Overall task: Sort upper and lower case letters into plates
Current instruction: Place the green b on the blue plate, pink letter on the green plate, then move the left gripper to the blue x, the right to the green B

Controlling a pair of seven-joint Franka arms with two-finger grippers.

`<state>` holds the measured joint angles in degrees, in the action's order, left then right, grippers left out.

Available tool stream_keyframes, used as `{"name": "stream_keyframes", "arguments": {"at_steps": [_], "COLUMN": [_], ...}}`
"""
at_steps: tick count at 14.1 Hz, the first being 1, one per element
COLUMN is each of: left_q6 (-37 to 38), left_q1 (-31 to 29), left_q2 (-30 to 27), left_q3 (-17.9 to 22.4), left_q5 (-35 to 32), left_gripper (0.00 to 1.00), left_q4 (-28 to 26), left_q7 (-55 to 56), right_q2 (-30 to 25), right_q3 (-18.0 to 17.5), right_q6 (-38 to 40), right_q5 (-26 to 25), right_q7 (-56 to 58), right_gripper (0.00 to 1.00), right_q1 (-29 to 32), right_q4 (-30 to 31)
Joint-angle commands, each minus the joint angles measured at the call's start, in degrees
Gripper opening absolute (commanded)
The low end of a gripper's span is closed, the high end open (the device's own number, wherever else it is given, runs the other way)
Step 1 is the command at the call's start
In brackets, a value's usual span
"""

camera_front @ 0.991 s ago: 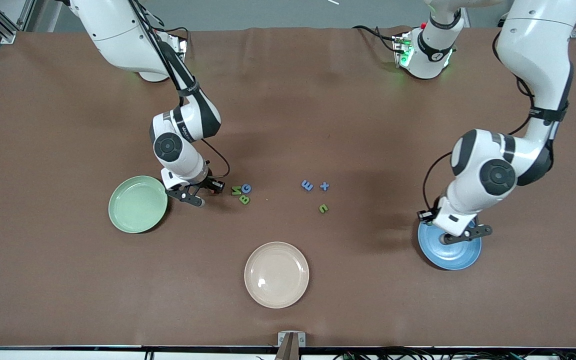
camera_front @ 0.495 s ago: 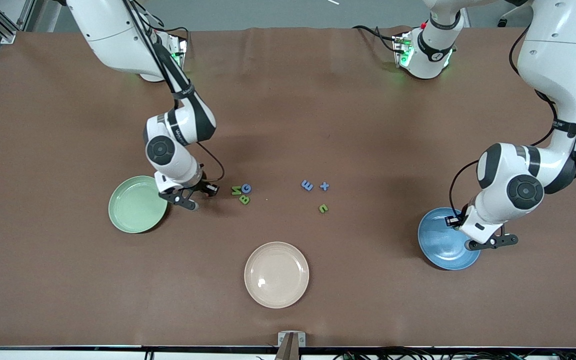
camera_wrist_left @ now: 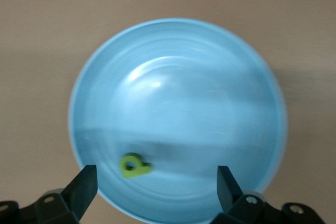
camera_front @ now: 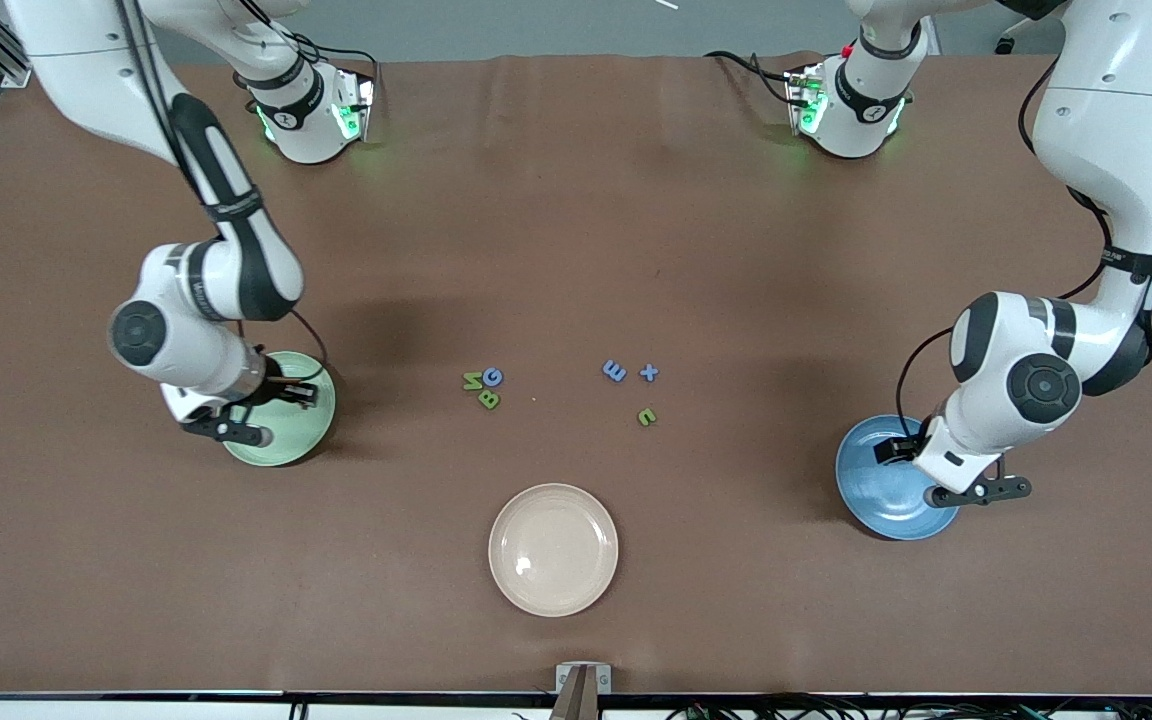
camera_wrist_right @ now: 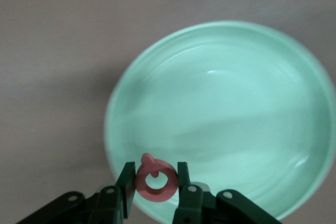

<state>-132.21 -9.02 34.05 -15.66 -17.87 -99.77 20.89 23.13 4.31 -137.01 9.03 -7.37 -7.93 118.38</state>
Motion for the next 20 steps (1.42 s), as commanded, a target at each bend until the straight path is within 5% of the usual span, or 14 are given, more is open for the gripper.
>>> {"name": "stream_keyframes", "arguments": {"at_steps": [1, 5, 8, 9, 11, 17, 20], "left_q6": [4.1, 4.2, 4.1, 4.1, 3.5, 3.4, 3.4], "left_q1": [0.2, 2.6, 9.0, 10.8, 13.7, 21.7, 23.8], "left_q2": [-2.3, -1.6, -1.0, -0.7, 0.7, 6.2, 6.9], "left_q3": [-5.3, -12.2, -12.4, -12.4, -12.4, -11.9, -10.8], "left_q5": [-0.1, 0.1, 0.1, 0.1, -0.5, -0.8, -0.8], "left_gripper": [1.00, 1.00, 0.95, 0.93, 0.90, 0.78, 0.76], "left_q4": [-0.3, -0.7, -0.4, -0.2, 0.3, 3.7, 3.6], "left_q7": [0.8, 7.9, 15.2, 18.1, 24.0, 32.2, 34.3], "right_q2": [-0.5, 2.5, 3.8, 3.7, 3.5, 2.0, 1.4], "right_q3": [-1.2, -1.1, -1.1, -1.1, -1.1, -1.9, -2.4], "right_q6": [-0.4, -0.7, -1.2, -0.7, -0.2, 14.3, 13.8], "right_q5": [0.1, 0.1, 0.1, 0.1, 0.1, 0.5, 0.6], "right_q7": [4.7, 4.9, 4.9, 4.9, 4.9, -2.4, -14.5], "right_gripper": [0.02, 0.06, 0.09, 0.25, 1.00, 1.00, 1.00], "right_q1": [2.7, 3.0, 3.2, 3.3, 3.7, 2.2, -3.8], "right_q4": [1.4, 1.6, 1.6, 1.5, 1.2, -8.7, -9.0]}}
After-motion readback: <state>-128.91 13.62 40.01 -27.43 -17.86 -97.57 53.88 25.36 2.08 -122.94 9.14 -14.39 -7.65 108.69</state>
